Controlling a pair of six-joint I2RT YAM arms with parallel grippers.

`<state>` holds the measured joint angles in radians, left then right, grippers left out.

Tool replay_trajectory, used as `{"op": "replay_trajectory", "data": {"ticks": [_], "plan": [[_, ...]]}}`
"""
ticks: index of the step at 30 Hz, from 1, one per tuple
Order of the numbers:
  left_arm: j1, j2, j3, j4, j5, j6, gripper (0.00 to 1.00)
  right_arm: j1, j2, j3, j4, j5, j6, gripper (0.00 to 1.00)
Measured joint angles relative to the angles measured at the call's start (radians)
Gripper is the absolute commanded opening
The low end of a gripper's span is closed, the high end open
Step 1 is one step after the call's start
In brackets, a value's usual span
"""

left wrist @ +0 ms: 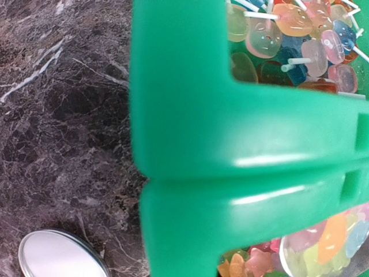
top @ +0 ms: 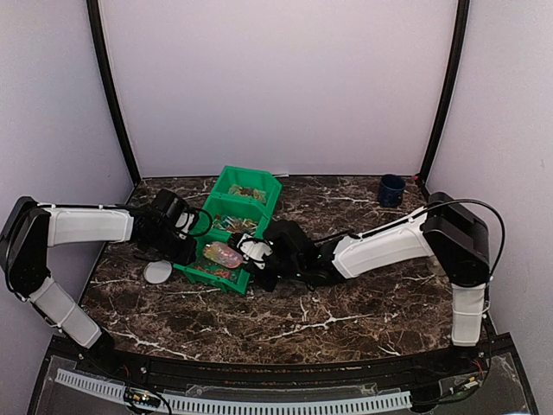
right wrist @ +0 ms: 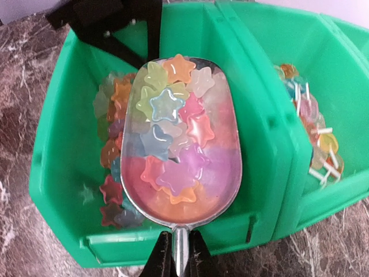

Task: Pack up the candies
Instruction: Scoop the fake candies from the storage box, then place the fake candies in the packing bottle.

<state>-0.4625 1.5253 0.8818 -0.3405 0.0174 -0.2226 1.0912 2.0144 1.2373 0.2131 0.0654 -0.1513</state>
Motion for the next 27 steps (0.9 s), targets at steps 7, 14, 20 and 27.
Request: {"op": "replay_trajectory", "data": {"ticks": [7,14,20,27], "plan": [[0.005,-0.003,0.001,0.006,0.037,-0.017,0.00,-0.005,-0.060,-0.125,0.117,-0.013,0.014,0.00],[0.015,-0.004,0.001,0.010,0.043,-0.025,0.00,-0.007,-0.141,-0.229,0.196,0.010,0.022,0.00],[0.039,-0.009,0.001,0.009,0.000,-0.040,0.00,-0.019,-0.161,-0.288,0.198,0.039,0.021,0.00],[0.039,-0.011,0.002,0.010,0.008,-0.048,0.00,-0.021,-0.246,-0.378,0.197,0.056,0.024,0.00]]}}
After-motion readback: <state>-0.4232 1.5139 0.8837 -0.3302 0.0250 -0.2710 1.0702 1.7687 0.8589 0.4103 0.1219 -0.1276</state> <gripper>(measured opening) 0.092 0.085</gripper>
